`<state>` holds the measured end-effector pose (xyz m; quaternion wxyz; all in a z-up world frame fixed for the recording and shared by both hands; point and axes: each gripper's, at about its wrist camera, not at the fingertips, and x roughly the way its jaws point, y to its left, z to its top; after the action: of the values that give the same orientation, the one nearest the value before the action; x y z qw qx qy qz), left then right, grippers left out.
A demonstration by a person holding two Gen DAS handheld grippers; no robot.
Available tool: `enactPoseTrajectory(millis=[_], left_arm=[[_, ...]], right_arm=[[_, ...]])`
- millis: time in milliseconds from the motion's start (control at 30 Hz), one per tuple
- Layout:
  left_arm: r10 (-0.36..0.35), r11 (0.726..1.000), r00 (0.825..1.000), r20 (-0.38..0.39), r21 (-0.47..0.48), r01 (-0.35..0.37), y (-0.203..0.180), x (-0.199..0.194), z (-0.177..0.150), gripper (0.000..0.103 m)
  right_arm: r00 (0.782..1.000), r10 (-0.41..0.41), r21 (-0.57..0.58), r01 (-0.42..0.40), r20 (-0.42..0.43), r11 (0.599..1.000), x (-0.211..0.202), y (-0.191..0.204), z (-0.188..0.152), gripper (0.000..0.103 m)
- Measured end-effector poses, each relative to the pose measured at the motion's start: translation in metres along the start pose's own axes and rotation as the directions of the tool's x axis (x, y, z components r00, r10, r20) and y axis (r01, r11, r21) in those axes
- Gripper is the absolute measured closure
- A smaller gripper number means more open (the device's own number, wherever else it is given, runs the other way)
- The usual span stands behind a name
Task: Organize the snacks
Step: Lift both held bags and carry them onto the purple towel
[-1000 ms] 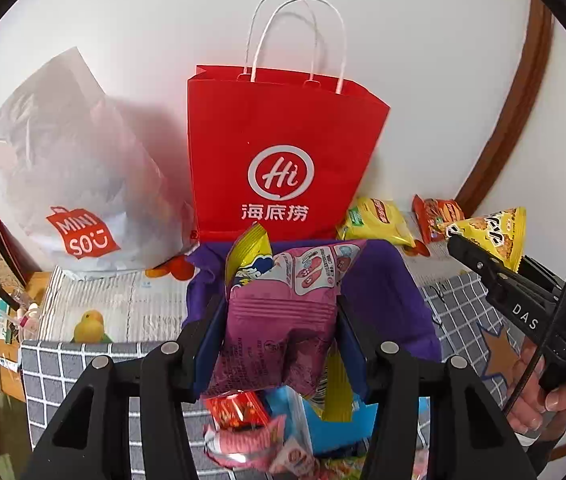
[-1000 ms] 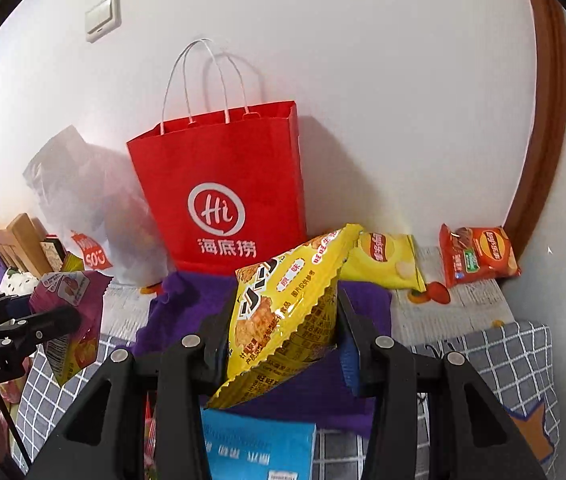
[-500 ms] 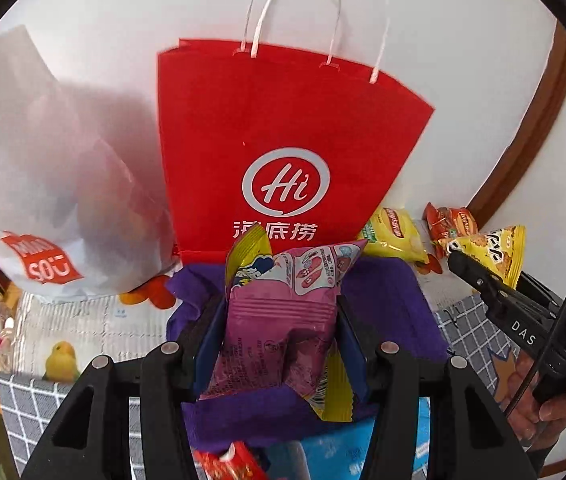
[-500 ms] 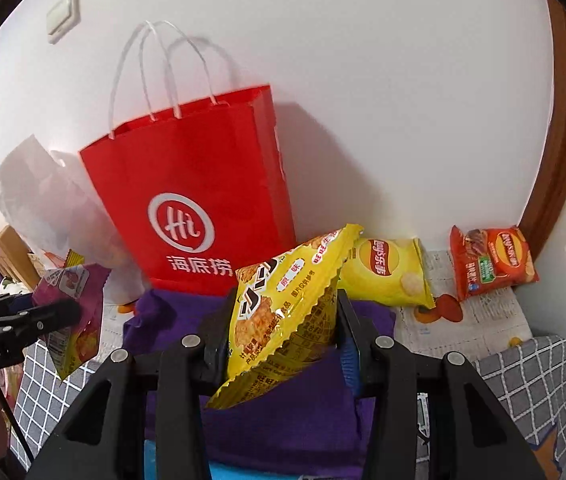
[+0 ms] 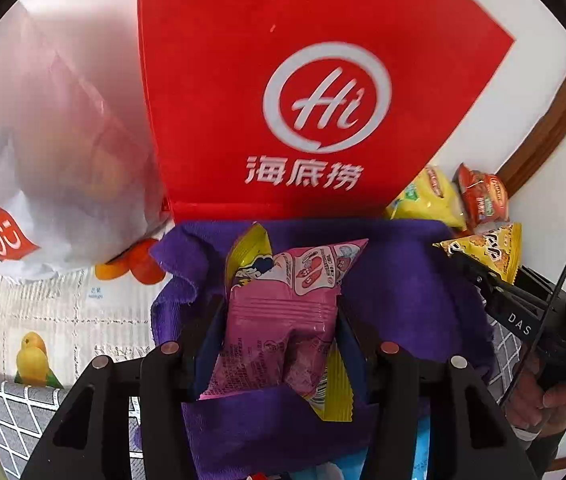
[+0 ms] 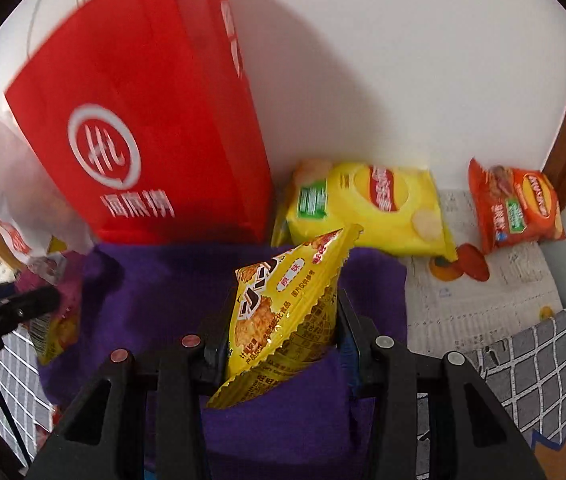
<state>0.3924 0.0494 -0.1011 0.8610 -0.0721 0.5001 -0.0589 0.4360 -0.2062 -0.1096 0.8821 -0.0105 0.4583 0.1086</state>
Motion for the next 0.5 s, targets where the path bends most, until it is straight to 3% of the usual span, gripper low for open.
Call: enactPoseTrajectory(millis=[500], left_arm=[[0.017,1.000,0.998,-0.062,0.002,-0.017,-0.004,0.024,-0.007,0.052]], right_arm=[[0.994,-0.007,-0.105,-0.004,-0.106,0.994,0.037,0.019,-0.017,0.059]])
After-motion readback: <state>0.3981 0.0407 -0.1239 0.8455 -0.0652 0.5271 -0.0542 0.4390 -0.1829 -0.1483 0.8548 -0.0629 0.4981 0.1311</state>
